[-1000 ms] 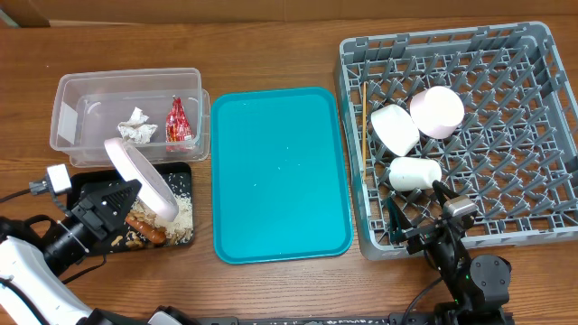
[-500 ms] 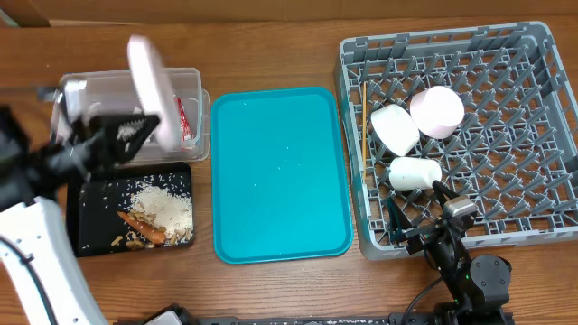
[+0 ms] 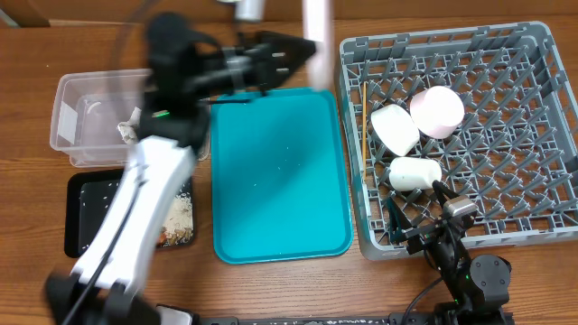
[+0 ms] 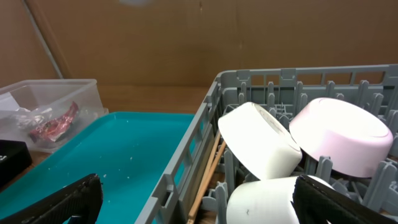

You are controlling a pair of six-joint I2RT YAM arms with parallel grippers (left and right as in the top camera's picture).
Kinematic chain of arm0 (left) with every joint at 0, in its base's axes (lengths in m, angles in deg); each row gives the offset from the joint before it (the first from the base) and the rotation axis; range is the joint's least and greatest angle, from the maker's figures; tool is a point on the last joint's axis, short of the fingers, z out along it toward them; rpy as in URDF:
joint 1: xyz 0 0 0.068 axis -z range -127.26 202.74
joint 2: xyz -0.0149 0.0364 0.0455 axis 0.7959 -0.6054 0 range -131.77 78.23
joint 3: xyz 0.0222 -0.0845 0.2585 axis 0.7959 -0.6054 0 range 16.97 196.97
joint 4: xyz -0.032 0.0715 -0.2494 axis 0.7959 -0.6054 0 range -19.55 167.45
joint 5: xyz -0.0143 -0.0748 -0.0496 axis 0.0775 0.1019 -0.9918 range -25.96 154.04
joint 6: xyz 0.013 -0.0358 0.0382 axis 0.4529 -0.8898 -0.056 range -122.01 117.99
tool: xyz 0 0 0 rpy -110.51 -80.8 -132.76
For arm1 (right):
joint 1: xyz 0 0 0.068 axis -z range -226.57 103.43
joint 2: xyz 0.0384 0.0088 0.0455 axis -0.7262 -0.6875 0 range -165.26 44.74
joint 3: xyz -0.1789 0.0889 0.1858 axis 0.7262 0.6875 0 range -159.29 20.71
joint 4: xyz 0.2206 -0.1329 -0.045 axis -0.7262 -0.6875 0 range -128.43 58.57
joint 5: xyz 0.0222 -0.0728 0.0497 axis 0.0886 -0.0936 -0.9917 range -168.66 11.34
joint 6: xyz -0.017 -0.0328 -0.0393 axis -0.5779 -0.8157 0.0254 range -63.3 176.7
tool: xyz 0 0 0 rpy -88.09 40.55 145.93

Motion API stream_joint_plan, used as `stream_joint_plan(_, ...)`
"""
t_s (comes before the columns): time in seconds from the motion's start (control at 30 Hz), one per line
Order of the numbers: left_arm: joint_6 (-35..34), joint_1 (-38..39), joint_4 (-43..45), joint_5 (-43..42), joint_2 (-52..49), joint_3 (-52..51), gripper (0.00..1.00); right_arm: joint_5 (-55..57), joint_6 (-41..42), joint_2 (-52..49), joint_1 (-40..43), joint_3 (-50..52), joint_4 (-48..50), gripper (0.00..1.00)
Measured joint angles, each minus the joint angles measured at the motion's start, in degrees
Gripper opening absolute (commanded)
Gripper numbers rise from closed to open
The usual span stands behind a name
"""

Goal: Sort waste into correct bins and load items into the dishwasher
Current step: 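Carry the empty plate with the left gripper into the dish rack's left edge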

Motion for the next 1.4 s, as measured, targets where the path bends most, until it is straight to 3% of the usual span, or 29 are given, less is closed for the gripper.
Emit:
stream_joint_plan(0.17, -9.6, 6.9, 8.9, 4.0, -10.3, -0.1, 0.04, 0.0, 0.0, 0.0, 0.0, 0.0, 0.0, 1.0)
stream_joint_plan(0.37, -15.0, 8.7, 9.2, 9.4, -14.7, -0.3, 0.04, 0.0, 0.0, 0.0, 0.0, 0.0, 0.0, 1.0)
stream_joint_plan(0.8, -17.4, 9.9, 1.2, 16.9, -14.7, -0.3, 0.05, 0.0, 0.0, 0.0, 0.0, 0.0, 0.0, 1.0)
stream_joint_plan(1.1, -16.6, 10.9, -0.2, 17.4, -14.7, -0.3, 0.05, 0.0, 0.0, 0.0, 0.0, 0.0, 0.0, 1.0)
stream_joint_plan(1.3, -15.6, 11.2, -4.7, 17.2, -14.7, -0.3, 0.38, 0.0, 0.0, 0.0, 0.0, 0.0, 0.0, 1.0)
stream_joint_plan(1.33, -15.6, 11.2, -4.8, 17.3, -14.7, -0.3, 0.51, 0.0, 0.0, 0.0, 0.0, 0.0, 0.0, 1.0)
stream_joint_plan(1.37, -15.4, 11.2, -5.0, 17.2, -14.7, -0.3, 0.8, 0.0, 0.0, 0.0, 0.0, 0.0, 0.0, 1.0)
stream_joint_plan(1.4, -15.3, 11.0, -4.7, 17.0, -14.7, -0.3, 1.0, 0.0, 0.0, 0.0, 0.0, 0.0, 0.0, 1.0)
